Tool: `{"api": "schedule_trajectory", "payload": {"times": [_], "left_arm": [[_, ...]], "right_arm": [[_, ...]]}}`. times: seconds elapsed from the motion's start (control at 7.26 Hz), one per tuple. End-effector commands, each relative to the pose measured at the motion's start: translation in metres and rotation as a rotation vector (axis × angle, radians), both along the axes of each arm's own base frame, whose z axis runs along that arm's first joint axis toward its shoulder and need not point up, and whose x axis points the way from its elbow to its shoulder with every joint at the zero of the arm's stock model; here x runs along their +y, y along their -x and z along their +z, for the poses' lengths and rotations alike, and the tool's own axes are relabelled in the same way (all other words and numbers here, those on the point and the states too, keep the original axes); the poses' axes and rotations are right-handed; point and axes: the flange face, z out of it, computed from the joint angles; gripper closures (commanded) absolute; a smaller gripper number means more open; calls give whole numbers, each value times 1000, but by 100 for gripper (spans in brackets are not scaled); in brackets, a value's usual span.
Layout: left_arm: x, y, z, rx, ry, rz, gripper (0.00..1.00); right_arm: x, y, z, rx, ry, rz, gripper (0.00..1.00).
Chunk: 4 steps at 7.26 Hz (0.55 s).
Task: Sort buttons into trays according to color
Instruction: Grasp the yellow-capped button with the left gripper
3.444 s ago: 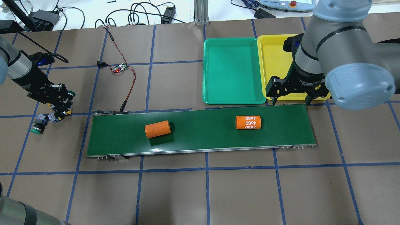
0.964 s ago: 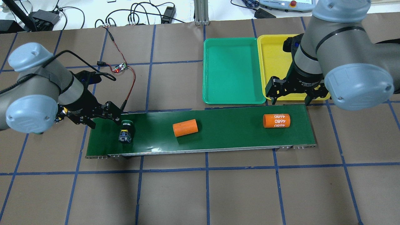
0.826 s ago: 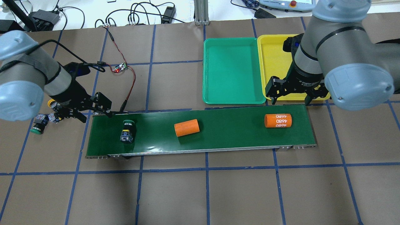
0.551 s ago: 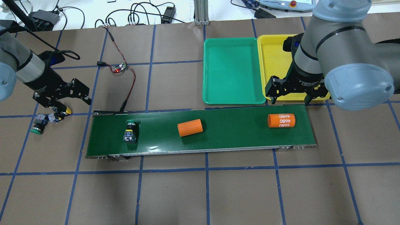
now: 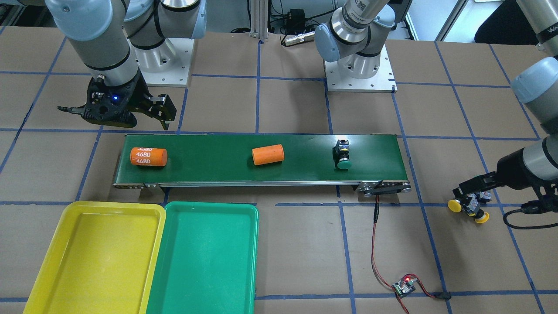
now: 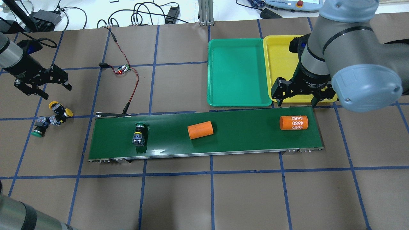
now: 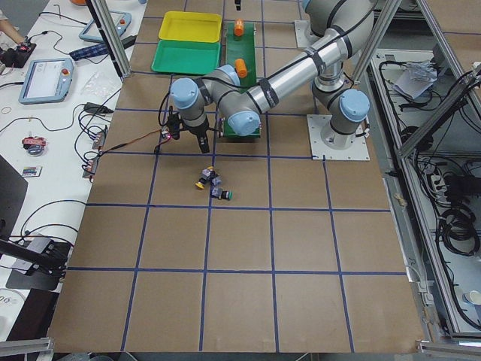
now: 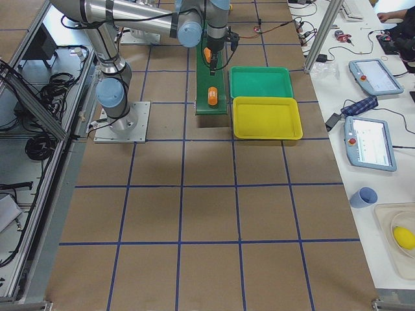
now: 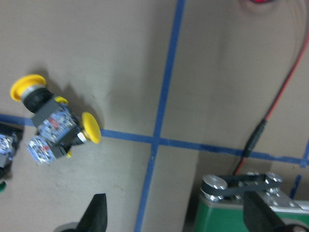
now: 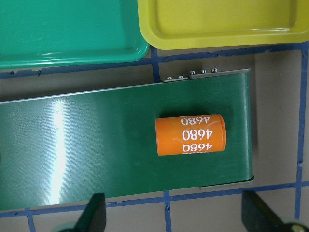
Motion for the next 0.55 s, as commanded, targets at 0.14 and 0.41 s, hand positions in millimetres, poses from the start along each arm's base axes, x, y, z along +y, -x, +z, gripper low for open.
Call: {"api": "schedule_trajectory", "payload": {"times": [0.14, 0.41], "left_arm": [[-8, -51, -54, -26, -4, 189, 0], [-7, -56, -73, -18, -45, 292, 0]], "right_arm": [[0, 0, 0, -3, 1, -2, 0], [-1, 1, 0, 0, 1, 0, 0]]}}
